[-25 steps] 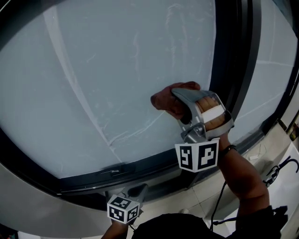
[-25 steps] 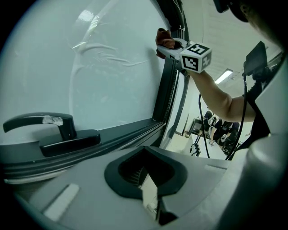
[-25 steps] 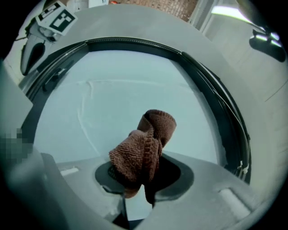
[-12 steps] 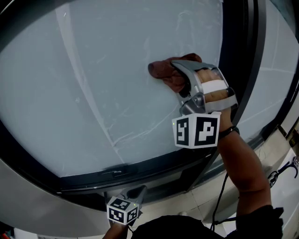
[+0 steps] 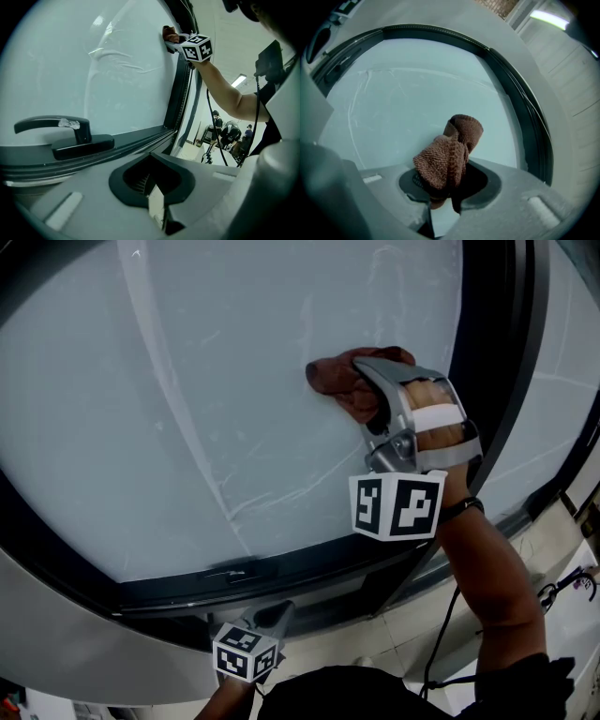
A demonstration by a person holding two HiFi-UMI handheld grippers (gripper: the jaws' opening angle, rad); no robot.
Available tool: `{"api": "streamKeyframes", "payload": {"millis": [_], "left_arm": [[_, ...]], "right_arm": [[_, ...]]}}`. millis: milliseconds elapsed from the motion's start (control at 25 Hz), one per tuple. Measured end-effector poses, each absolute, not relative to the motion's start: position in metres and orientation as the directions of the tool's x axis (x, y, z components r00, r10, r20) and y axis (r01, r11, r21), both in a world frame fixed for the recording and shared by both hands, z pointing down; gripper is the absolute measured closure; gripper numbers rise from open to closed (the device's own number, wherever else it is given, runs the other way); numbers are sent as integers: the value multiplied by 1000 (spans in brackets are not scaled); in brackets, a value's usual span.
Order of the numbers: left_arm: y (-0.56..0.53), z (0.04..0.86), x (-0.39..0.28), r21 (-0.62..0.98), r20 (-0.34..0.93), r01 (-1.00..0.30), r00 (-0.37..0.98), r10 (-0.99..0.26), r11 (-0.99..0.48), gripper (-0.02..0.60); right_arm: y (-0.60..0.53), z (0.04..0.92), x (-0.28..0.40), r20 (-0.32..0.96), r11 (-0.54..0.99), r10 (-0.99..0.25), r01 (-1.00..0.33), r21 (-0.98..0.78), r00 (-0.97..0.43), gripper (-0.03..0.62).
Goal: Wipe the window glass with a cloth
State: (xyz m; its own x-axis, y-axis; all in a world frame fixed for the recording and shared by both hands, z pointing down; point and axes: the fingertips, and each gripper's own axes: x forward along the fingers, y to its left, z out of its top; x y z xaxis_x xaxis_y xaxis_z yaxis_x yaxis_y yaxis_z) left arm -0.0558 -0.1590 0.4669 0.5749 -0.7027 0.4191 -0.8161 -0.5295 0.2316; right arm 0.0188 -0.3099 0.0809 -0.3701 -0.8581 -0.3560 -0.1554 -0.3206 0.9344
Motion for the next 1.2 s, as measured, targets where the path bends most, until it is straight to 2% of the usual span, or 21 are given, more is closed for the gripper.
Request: {"api": "streamKeyframes", "payload": {"millis": [1200], "left_arm": [[-151,472,-52,231,444,-811,580,-683,-538,565]], "right_arm": [[-309,176,13,-208,-180,-891,-106,978,-405,493]]}}
